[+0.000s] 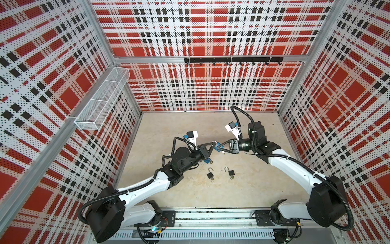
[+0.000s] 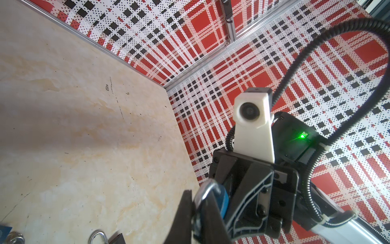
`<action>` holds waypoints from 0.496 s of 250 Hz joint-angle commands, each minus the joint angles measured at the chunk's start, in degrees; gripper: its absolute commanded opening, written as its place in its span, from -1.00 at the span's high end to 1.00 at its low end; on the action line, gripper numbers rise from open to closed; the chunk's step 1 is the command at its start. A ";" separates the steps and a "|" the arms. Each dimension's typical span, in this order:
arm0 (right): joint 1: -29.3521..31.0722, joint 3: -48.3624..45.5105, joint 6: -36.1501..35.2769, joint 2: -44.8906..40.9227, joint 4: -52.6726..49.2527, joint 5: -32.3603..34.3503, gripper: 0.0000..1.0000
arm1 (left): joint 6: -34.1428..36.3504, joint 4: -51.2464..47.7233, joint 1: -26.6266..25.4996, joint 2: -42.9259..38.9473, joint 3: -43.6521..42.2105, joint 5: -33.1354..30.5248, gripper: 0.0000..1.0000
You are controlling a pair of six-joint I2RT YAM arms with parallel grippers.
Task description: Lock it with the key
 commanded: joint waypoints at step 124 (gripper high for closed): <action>2.02 1.76 -0.18 0.20 11.82 4.15 1.00 | 3.47 -4.90 3.02 -2.49 5.01 28.70 0.72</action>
